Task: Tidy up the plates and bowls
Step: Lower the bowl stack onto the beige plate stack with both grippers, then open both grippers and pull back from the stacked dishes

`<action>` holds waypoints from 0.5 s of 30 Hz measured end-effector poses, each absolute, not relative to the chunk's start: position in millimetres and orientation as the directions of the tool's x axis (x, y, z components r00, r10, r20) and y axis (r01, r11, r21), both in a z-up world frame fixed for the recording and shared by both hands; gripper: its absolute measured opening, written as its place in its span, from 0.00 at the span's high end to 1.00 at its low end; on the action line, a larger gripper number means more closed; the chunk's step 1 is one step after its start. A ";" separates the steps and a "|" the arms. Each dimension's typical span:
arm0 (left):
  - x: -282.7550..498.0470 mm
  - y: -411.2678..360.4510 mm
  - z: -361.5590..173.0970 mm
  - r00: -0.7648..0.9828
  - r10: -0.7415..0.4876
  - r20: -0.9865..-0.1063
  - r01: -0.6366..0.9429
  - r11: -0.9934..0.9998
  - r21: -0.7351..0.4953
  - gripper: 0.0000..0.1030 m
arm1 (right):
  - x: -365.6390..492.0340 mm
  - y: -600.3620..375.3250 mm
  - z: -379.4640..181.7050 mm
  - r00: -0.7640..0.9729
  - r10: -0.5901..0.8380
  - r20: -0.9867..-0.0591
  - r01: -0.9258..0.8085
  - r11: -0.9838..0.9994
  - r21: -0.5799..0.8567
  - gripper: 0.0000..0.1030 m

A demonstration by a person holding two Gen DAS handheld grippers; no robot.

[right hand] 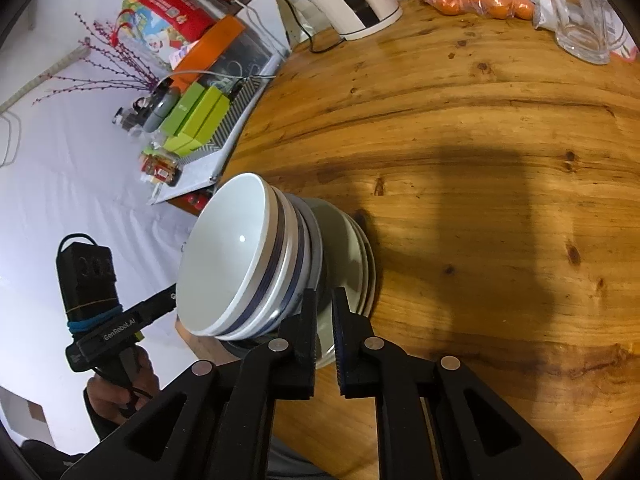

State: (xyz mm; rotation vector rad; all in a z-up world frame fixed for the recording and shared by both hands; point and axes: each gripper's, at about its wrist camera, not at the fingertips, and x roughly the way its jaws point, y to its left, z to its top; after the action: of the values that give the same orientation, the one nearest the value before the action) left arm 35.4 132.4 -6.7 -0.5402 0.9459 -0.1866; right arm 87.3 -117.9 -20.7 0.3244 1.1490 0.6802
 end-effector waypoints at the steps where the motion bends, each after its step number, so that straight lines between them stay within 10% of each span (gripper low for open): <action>1: 33.9 131.2 -4.3 0.586 -0.366 -0.723 -0.082 0.860 -0.503 0.90 | 85.8 -118.0 -19.2 0.246 0.642 -0.726 -0.331 0.759 0.560 0.86; 15: 5.8 110.8 25.4 0.653 -0.176 -0.737 -0.115 0.939 -0.325 0.90 | 56.9 -105.8 6.9 0.287 0.636 -0.716 -0.419 0.756 0.503 0.64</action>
State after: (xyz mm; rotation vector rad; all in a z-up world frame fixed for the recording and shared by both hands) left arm 5.8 110.8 25.4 -0.3618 0.8633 -0.0355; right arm 56.9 -105.8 6.9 0.2349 1.0665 0.7130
